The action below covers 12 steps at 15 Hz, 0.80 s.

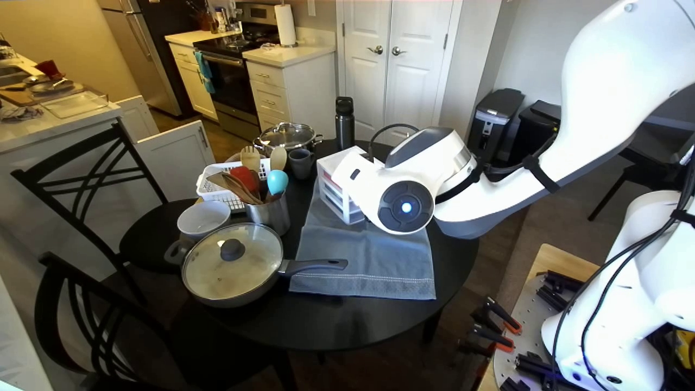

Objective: Open the drawer

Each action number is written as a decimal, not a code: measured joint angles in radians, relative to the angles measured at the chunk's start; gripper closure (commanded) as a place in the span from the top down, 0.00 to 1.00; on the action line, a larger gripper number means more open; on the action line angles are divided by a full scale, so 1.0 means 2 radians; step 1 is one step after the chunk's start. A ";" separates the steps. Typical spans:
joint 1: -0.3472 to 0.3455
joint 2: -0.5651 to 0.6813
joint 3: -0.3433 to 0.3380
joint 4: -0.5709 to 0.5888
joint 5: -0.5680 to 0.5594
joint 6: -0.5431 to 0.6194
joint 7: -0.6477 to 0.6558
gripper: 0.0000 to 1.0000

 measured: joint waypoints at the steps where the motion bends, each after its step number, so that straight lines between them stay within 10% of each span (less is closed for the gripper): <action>1: 0.004 0.005 0.001 -0.005 -0.014 0.000 0.021 1.00; 12: 0.008 0.105 -0.020 -0.029 -0.299 -0.062 0.157 1.00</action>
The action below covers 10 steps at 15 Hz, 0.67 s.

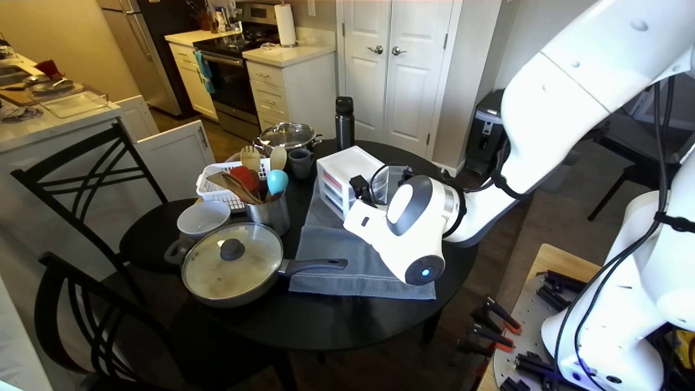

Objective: Open the drawer

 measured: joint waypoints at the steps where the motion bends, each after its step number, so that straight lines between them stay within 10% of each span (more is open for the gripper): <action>1: -0.001 0.015 -0.003 0.001 -0.019 -0.023 0.008 1.00; 10: -0.017 0.106 -0.015 0.025 -0.045 -0.113 0.099 1.00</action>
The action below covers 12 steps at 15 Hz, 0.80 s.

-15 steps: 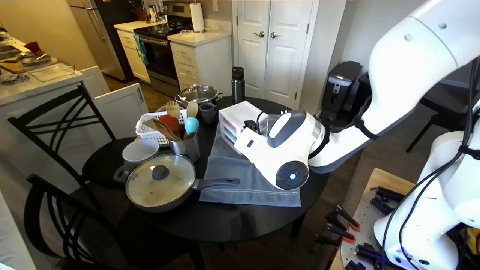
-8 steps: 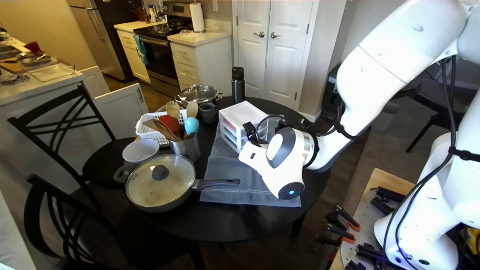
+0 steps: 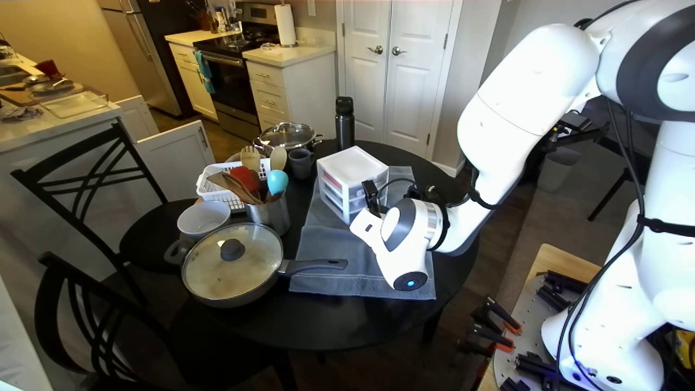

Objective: Open the drawer

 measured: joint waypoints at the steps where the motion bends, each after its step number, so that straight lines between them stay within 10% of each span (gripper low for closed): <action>1: -0.006 0.004 -0.003 0.000 0.000 0.000 0.011 1.00; 12: -0.049 0.025 -0.034 -0.002 -0.071 -0.008 0.053 1.00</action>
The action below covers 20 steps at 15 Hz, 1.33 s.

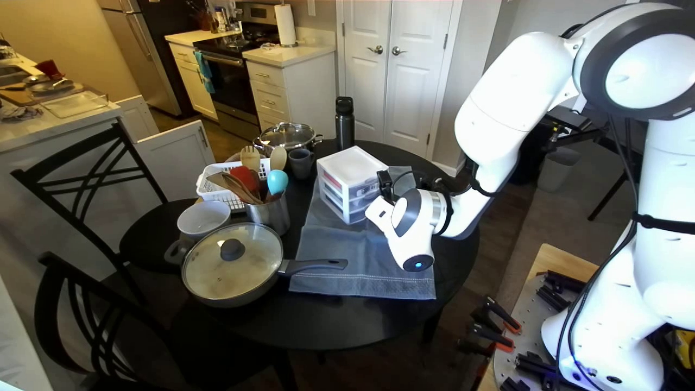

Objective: Open the drawer

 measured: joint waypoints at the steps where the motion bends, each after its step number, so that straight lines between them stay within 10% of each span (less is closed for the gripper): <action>1: 0.000 0.000 0.001 0.001 -0.011 0.000 0.000 1.00; 5: 0.000 0.001 0.003 0.005 -0.045 0.000 0.000 1.00; 6: -0.001 0.003 0.002 0.007 -0.050 0.000 0.000 0.76; 20: -0.014 0.042 -0.002 0.033 -0.071 -0.002 0.000 0.00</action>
